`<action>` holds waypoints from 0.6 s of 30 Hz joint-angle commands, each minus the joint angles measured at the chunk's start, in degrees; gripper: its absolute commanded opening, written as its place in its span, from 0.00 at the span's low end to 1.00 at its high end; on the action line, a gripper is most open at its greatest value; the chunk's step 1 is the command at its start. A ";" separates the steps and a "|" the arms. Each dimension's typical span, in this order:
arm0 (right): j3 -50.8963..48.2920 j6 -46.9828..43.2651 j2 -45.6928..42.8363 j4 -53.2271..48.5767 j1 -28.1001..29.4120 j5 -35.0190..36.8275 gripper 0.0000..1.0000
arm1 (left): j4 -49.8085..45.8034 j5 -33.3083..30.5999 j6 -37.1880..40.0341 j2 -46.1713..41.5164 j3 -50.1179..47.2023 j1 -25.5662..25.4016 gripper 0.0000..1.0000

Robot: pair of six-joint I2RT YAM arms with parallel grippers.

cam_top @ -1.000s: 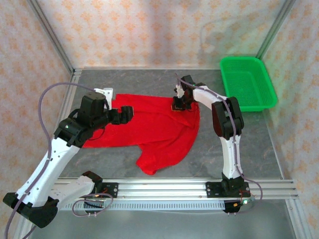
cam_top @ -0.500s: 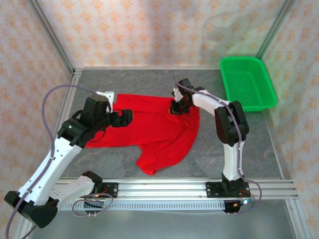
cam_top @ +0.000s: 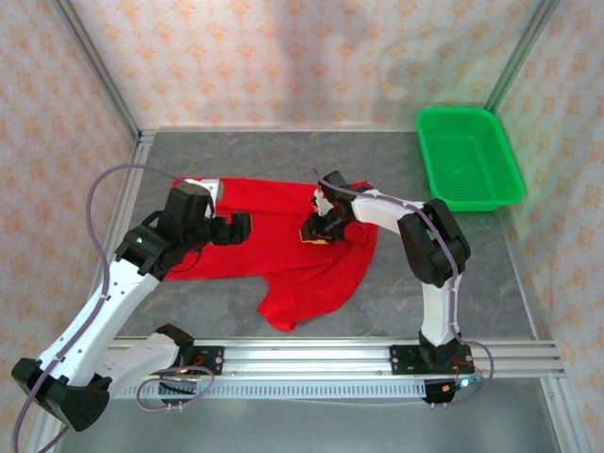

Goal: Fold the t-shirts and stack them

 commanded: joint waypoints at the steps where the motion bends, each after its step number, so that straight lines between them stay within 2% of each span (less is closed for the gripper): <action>1: -0.06 2.81 -7.91 1.95 -0.87 -1.40 0.43 | 0.83 -2.67 0.52 -0.64 -1.38 -0.40 0.97; 5: 0.44 4.57 -11.75 2.34 -4.00 0.47 0.47 | 2.29 -3.24 -0.68 -0.66 -2.79 -0.04 0.97; 7: 1.03 5.47 -12.00 1.42 -6.01 6.51 0.50 | 2.96 -2.98 -1.15 -0.50 -3.30 0.17 0.97; 11: 8.82 0.77 -4.98 -8.38 -7.80 13.30 0.49 | 3.44 -2.79 -1.30 0.11 -3.54 0.44 0.97; 15: 9.22 2.93 -0.93 -5.64 -7.79 8.88 0.50 | 3.33 -3.00 -1.36 0.71 -3.26 0.94 0.97; 18: 5.86 5.42 -0.84 -2.50 -7.38 7.13 0.50 | 2.97 -4.96 -2.48 0.83 -3.95 1.77 0.97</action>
